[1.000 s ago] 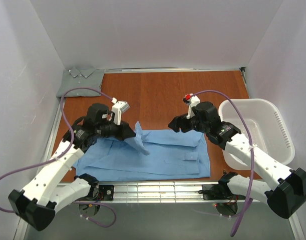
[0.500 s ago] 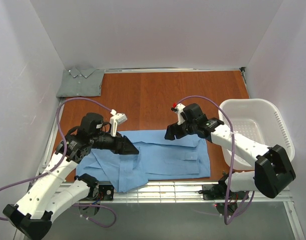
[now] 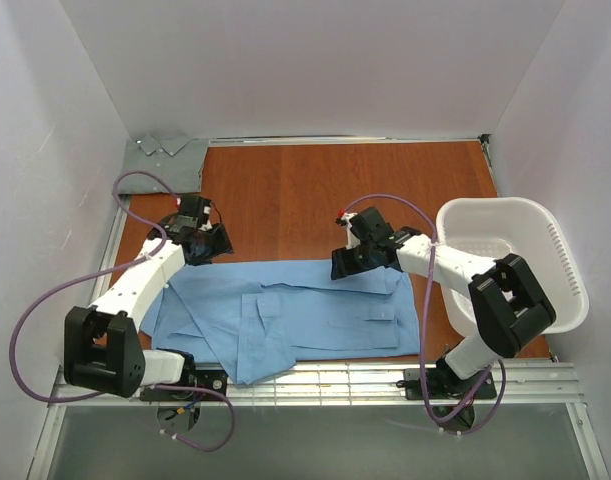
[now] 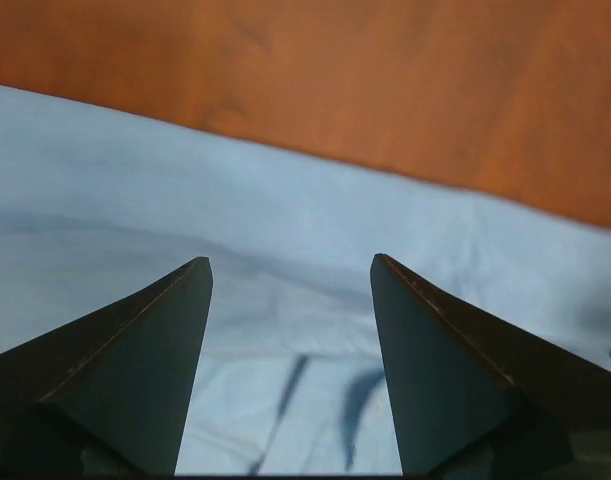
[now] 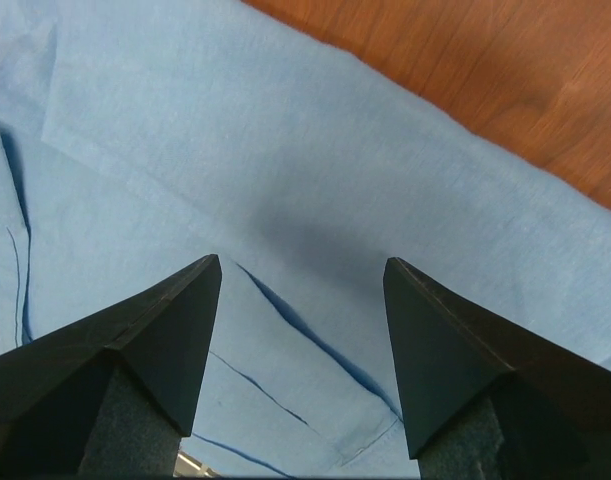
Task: Fold and stack the long sleeve shirts
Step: Fold the shirt
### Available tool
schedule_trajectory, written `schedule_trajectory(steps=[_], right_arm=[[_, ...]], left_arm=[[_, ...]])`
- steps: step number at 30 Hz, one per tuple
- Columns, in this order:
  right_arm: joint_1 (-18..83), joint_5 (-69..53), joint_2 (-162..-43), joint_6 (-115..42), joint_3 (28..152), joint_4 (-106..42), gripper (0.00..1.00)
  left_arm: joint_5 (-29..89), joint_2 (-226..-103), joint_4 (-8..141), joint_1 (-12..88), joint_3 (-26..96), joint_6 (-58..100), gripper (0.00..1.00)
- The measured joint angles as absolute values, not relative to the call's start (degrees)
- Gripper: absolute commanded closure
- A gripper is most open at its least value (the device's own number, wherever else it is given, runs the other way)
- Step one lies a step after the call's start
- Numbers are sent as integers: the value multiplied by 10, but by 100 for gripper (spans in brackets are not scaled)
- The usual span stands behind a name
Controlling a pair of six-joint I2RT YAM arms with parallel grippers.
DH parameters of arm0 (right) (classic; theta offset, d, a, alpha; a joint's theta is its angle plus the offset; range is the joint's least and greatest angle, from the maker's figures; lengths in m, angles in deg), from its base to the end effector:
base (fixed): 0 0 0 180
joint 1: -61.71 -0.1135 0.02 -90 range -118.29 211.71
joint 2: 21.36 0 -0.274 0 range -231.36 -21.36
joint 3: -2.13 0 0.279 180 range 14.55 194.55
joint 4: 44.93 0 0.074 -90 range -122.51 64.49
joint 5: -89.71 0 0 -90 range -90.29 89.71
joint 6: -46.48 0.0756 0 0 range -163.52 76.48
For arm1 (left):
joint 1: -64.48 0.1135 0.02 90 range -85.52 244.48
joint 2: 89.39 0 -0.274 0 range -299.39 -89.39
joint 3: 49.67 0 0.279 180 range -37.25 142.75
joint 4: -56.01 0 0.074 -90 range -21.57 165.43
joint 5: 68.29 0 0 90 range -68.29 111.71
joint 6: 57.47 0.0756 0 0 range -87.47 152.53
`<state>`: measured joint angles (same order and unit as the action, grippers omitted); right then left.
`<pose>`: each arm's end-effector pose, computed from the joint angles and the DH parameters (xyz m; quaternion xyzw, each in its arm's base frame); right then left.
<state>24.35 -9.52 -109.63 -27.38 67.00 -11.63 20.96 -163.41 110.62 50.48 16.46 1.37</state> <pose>0.2703 0.2216 0.1524 -0.1985 0.9344 0.1974 0.2203 0.2816 -0.0692 0.2059 -0.1464 0.9602 -0.0854 0.2219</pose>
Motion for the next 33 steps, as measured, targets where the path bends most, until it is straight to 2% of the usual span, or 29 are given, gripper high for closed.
schedule_trajectory(steps=[3, 14, 21, 24, 27, 29, 33], right_arm=[[243, -86, -1109, -274, 683, -117, 39], [246, -71, -1180, -277, 708, -116, 42], [269, -74, -1244, -308, 780, -113, 42], [285, -65, -1280, -335, 827, -111, 38], [291, -49, -1306, -366, 885, -85, 37], [286, -44, -1306, -383, 912, -76, 37], [232, -26, -1258, -421, 922, -64, 35]], left_arm=[[193, -1656, 1077, 555, 143, 3, 40], [186, -1774, 1001, 634, 103, -25, 41], [205, -1842, 969, 658, 168, -36, 41], [221, -1868, 954, 669, 197, -38, 41], [238, -1872, 948, 673, 204, -33, 37], [242, -1853, 952, 674, 199, -23, 30], [236, -1740, 951, 674, 169, 1, 19]])
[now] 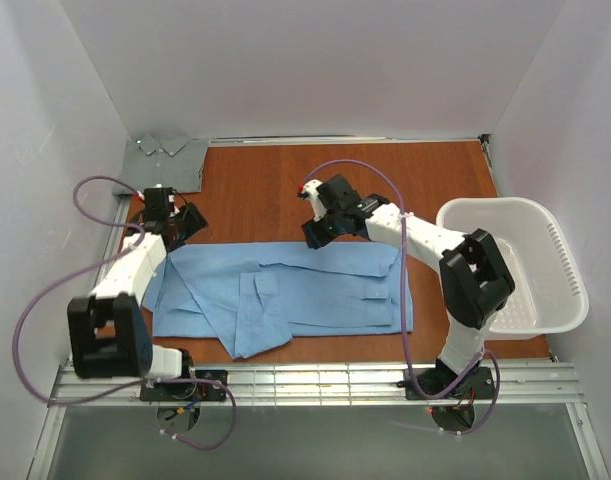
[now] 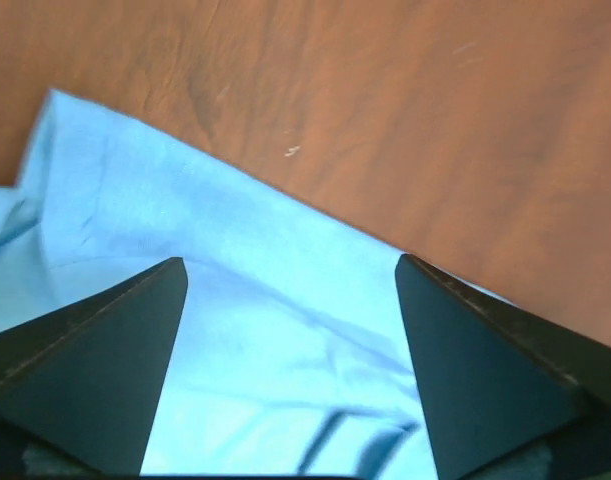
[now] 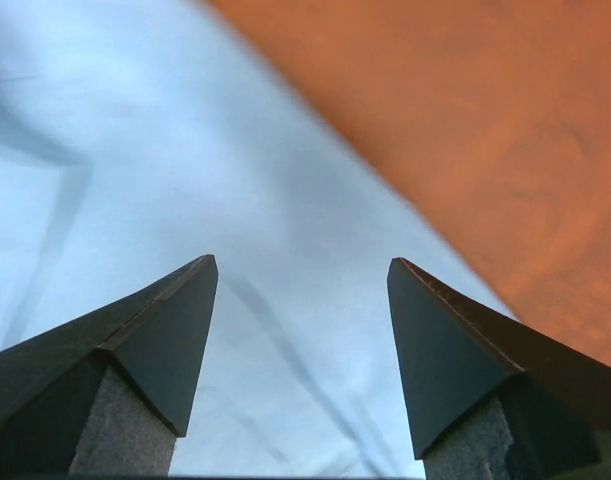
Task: Fold and stack the long sleeve shirts
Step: Fold the shirt
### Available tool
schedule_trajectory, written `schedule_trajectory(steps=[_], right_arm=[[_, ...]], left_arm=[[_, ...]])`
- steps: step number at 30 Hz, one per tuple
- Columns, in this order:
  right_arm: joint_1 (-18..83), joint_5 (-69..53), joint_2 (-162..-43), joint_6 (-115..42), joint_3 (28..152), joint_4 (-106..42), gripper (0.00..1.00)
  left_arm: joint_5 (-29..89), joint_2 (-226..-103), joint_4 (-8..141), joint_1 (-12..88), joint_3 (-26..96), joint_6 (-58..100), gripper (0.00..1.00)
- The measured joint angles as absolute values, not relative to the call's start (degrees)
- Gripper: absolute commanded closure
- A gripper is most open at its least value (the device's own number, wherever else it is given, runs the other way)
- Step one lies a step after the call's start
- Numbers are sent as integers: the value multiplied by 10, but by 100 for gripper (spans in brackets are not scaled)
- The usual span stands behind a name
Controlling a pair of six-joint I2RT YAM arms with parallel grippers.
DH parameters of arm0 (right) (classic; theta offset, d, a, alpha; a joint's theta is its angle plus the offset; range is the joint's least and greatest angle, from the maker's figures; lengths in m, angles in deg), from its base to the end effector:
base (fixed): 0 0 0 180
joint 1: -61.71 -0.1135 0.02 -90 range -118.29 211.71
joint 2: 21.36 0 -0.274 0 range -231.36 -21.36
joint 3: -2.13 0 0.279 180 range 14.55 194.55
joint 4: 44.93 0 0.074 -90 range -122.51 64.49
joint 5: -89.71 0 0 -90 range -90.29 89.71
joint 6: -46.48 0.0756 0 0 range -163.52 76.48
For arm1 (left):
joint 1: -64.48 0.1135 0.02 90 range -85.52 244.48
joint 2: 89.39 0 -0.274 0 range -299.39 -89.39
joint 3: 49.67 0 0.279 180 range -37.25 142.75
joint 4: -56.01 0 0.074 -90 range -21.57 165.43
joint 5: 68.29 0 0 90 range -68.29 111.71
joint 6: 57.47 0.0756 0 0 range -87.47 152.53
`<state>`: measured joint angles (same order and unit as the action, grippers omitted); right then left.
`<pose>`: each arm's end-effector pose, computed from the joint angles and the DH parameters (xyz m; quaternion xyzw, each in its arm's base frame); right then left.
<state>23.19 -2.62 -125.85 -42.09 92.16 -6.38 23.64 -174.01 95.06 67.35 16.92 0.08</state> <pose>0.3491 0.2818 0.1897 -0.3077 0.8969 0.1265 0.2915 0.3406 0.0145 0.1744 -0.2863 0.9151 -0.0879 0.2698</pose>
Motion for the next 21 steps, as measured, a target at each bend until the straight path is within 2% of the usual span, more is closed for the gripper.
schedule_trajectory(steps=[3, 8, 15, 21], right_arm=[[166, -38, -1220, -457, 927, -65, 34], [71, -84, -1207, -535, 948, -79, 30], [35, -129, -1297, -614, 1007, -83, 28], [26, -140, -1374, -652, 1039, -82, 28]], left_arm=[[226, -1609, 941, 674, 132, 17, 11], [216, -1451, 925, 674, 65, 43, 6], [214, -1426, 924, 670, -12, 54, 7], [207, -1436, 915, 658, -19, 55, 9]])
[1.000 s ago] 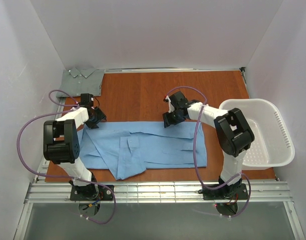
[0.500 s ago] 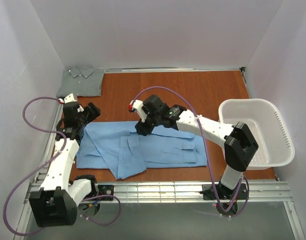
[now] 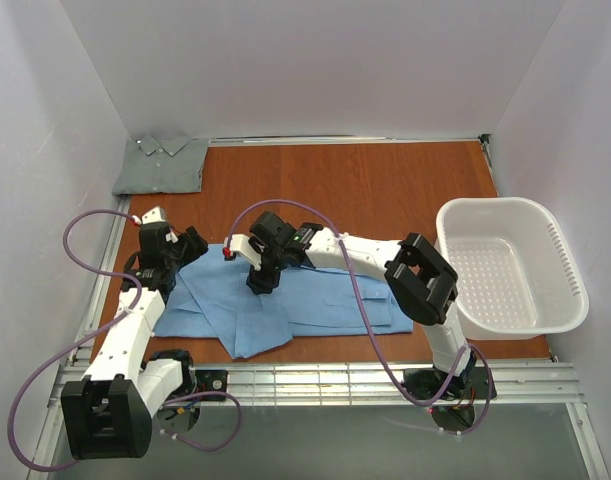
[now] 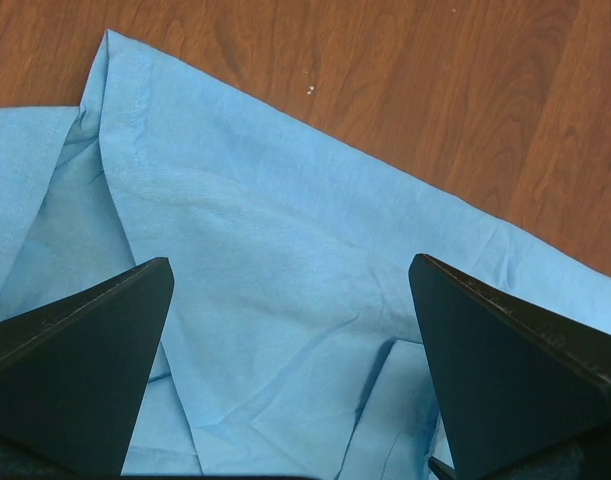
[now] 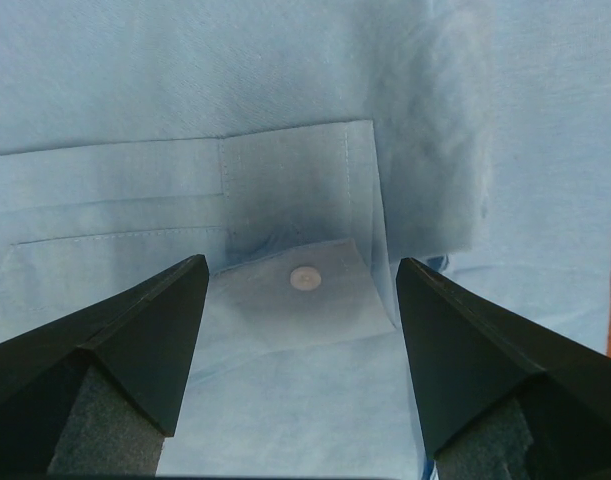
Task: Fold and stack the long sleeve shirts
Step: Fold the shirt
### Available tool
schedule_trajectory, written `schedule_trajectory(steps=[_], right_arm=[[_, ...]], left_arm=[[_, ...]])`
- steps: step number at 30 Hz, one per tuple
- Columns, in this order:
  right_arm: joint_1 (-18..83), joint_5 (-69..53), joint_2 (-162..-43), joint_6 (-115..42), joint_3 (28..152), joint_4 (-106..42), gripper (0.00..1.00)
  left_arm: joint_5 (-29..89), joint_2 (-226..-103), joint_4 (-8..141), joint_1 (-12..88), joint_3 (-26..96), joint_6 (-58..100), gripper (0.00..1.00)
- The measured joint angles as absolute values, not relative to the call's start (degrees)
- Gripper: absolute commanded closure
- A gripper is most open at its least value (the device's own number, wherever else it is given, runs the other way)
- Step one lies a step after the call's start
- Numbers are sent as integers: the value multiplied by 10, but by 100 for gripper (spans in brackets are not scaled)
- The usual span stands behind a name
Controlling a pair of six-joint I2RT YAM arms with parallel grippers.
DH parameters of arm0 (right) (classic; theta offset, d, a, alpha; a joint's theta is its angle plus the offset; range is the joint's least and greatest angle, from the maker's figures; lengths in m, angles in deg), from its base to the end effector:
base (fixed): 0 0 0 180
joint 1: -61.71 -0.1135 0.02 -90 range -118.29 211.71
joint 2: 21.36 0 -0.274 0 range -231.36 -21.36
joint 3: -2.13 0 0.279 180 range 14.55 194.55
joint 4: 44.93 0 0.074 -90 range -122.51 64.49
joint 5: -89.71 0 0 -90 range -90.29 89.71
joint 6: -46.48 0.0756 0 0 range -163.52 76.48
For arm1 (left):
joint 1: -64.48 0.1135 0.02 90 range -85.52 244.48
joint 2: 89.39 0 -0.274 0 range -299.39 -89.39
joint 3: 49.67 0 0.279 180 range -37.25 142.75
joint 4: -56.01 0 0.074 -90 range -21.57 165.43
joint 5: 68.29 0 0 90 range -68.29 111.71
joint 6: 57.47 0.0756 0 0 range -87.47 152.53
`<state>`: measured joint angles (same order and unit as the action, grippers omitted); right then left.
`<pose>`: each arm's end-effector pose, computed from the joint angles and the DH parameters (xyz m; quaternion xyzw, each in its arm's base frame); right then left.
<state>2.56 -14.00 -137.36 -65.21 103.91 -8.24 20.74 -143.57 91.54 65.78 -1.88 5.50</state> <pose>0.2428 0.4415 0.1768 -0.6371 0.6864 0.2132 0.2784 0.2481 0.0069 0.2047 -0.2268 0.8846 -0.0832 0.3989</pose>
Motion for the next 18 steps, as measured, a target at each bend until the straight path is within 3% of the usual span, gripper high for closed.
schedule_trajectory(steps=[10, 18], right_arm=[[24, -153, -1414, -676, 1054, -80, 32], [24, -166, -1415, -681, 1056, -66, 66]], left_arm=[[201, -1453, 906, 658, -19, 55, 11], [200, -1453, 906, 658, -19, 55, 12]])
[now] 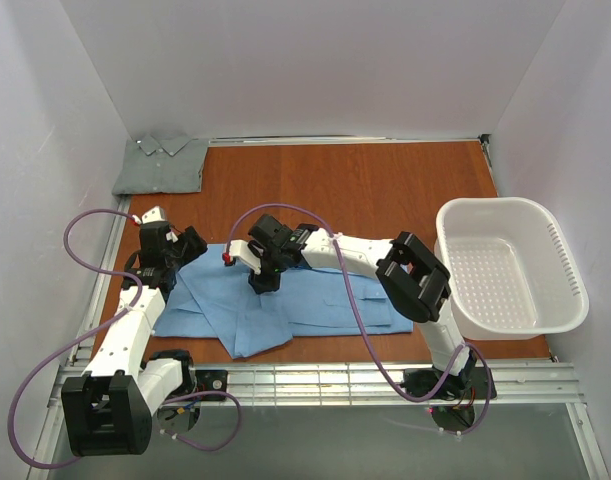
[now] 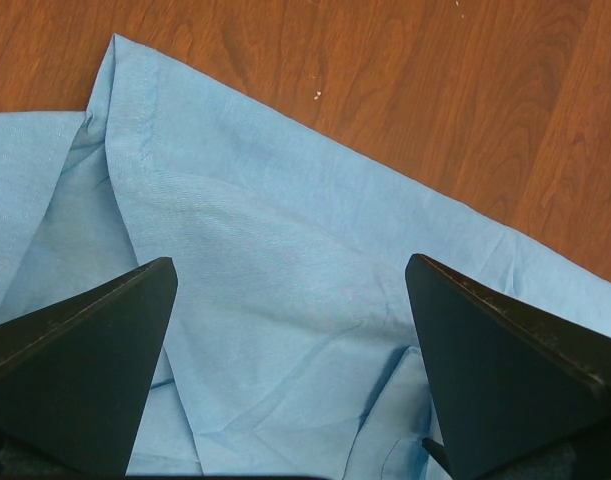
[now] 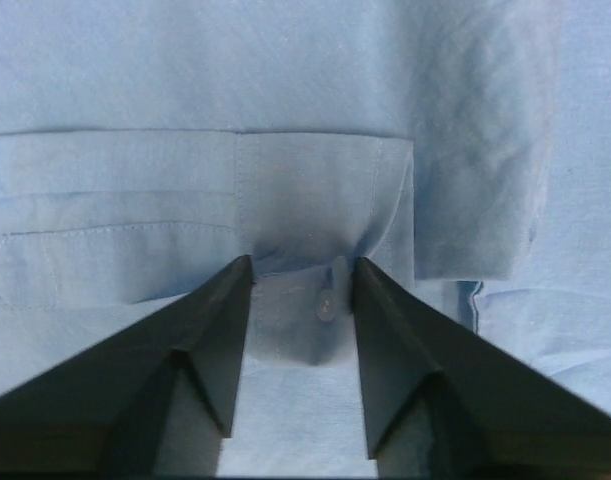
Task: Fold and stack the long sleeve shirts
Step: Fold the shirt
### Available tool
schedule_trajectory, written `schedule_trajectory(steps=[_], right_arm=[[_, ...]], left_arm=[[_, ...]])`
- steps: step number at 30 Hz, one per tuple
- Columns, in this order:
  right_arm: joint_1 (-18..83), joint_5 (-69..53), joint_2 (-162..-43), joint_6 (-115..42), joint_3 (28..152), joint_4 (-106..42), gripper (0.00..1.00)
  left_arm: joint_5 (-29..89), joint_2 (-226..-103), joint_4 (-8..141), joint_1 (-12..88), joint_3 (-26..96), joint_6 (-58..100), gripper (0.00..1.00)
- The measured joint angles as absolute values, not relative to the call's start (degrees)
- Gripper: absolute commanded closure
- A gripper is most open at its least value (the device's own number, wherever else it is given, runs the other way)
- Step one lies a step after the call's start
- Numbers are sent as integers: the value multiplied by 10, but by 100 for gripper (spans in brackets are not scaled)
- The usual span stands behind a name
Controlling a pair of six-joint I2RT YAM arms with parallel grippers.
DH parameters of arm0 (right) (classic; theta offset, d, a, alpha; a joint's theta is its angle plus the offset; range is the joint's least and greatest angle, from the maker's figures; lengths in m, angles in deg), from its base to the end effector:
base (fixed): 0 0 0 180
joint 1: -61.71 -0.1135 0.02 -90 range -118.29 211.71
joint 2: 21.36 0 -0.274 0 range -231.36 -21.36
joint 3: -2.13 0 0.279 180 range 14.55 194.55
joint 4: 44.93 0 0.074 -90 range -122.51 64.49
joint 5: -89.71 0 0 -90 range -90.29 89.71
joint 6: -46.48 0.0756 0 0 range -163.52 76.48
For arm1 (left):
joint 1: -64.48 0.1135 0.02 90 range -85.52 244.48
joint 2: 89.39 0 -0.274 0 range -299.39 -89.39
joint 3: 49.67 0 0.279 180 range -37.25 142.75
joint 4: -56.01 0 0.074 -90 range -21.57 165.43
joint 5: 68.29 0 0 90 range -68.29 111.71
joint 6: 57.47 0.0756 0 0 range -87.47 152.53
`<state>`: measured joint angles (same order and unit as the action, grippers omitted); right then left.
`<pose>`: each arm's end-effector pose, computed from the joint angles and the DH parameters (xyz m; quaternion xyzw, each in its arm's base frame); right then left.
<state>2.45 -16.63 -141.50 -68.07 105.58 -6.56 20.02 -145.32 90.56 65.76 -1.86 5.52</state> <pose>0.2418 0.4481 0.1502 -0.6624 0.6742 0.2180 0.2432 0.2526 0.0079 0.1997 -0.2295 0.8866 -0.0762 0.3943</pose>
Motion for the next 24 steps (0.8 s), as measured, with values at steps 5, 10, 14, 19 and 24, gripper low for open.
schedule_trajectory(steps=[5, 10, 14, 19, 24], right_arm=[[24, -173, -1402, -676, 1043, -59, 93], [24, -178, -1382, -673, 1031, -54, 99], [24, -185, -1359, -667, 1022, -54, 99], [23, -175, -1312, -647, 1001, -55, 99], [24, -144, -1304, -625, 989, -56, 47]], left_arm=[[200, -1453, 904, 658, -19, 55, 12], [200, -1453, 903, 658, -19, 56, 13], [200, -1453, 903, 658, -19, 56, 13], [200, -1453, 902, 658, -19, 56, 13], [200, -1453, 902, 658, -19, 56, 13]])
